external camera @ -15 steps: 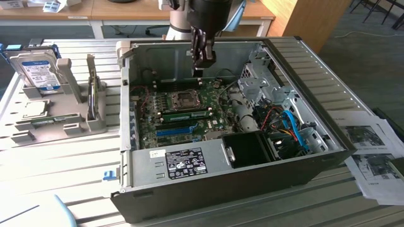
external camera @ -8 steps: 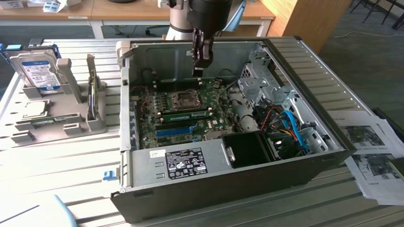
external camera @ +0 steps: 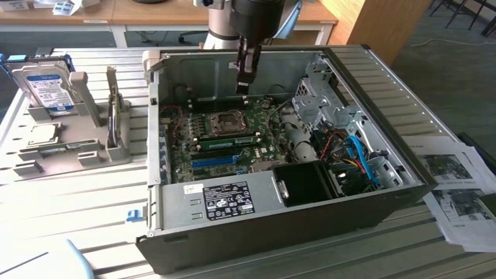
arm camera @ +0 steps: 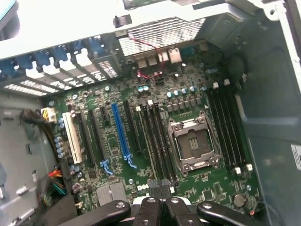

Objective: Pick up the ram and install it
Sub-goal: 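Press down the ram until it locks into place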

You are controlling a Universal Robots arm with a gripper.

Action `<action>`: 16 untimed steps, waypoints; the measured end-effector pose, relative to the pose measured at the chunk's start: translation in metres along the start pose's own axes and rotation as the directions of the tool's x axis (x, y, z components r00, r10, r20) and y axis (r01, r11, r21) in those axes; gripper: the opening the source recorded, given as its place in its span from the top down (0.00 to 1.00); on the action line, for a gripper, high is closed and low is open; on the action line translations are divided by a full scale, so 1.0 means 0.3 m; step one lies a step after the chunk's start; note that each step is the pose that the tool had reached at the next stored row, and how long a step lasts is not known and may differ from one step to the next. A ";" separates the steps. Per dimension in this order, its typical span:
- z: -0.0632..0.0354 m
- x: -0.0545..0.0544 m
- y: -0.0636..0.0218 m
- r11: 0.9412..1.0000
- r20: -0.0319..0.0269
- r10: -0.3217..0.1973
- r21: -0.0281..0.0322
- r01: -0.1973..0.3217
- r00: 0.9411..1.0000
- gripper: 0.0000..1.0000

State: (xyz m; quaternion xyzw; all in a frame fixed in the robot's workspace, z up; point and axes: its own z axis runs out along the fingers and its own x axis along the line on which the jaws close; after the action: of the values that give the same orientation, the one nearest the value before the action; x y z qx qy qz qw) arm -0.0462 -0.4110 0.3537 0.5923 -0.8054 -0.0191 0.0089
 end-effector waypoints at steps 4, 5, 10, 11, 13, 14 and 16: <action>0.000 0.000 0.000 0.997 0.003 0.072 0.000 -0.072 0.997 0.91; 0.000 0.000 0.000 0.996 0.004 0.090 0.001 -0.090 0.996 0.91; 0.000 0.000 0.000 0.984 0.008 0.179 0.001 -0.179 0.984 0.91; 0.000 0.000 0.000 0.980 0.008 0.197 0.001 -0.197 0.980 0.91; 0.000 0.000 0.000 0.973 0.010 0.232 0.001 -0.232 0.973 0.91; 0.000 0.000 0.000 0.968 0.011 0.249 0.001 -0.249 0.968 0.91; 0.000 0.000 0.000 0.958 0.012 0.286 0.001 -0.286 0.958 0.91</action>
State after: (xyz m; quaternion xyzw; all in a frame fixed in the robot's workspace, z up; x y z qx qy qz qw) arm -0.0463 -0.4110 0.3537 0.4697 -0.8826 -0.0201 0.0059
